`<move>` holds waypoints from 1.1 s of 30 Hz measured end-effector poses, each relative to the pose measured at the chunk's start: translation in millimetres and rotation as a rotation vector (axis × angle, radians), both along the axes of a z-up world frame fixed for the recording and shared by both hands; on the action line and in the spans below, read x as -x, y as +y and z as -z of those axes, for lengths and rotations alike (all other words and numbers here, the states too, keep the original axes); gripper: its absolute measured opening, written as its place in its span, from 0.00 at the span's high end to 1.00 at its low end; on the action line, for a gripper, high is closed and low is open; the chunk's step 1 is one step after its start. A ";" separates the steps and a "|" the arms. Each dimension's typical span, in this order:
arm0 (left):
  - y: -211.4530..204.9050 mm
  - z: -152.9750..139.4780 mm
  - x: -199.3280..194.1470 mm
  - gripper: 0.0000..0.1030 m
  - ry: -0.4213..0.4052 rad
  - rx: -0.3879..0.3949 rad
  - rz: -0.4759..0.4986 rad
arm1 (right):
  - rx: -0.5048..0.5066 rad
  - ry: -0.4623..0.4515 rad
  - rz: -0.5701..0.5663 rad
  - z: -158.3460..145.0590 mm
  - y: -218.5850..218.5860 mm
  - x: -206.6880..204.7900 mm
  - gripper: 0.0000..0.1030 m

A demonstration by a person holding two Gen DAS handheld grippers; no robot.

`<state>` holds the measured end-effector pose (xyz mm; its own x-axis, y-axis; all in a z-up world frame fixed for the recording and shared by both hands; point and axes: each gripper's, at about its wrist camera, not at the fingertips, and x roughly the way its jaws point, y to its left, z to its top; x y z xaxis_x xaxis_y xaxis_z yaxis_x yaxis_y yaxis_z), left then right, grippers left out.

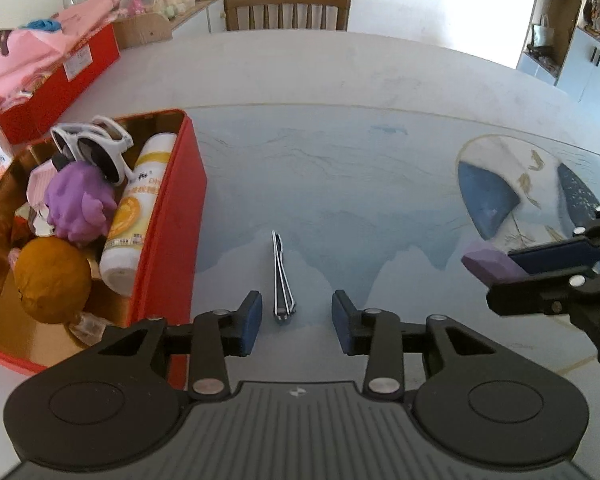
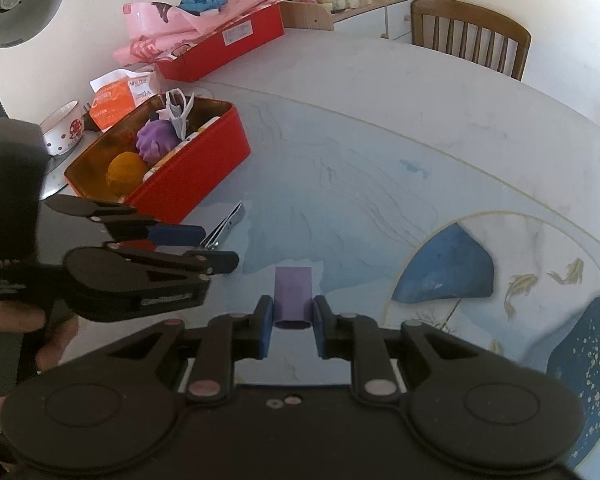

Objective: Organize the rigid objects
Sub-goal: 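Carry the nail clipper and purple eraser over the tin box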

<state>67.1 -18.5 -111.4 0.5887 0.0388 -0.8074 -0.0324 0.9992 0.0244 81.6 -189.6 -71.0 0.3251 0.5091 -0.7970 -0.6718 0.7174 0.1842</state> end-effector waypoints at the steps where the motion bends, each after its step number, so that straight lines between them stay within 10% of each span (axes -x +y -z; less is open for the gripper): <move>1: -0.7 -0.5 0.0 0.66 -0.002 0.000 -0.002 | 0.003 0.000 -0.002 0.3 0.4 0.4 0.81; 10: 7.5 -0.2 2.5 0.88 -0.024 0.021 -0.049 | 0.011 0.002 -0.015 2.5 -0.6 0.5 0.81; 33: 36.8 -60.2 11.2 0.89 -0.058 0.167 -0.146 | -0.099 -0.067 -0.047 -41.5 0.9 12.9 0.81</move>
<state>55.9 18.2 -51.2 0.6322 -0.0043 -0.7748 -0.1740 0.9737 -0.1474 68.7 -188.7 -29.5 0.3504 0.5999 -0.7192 -0.7172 0.6657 0.2059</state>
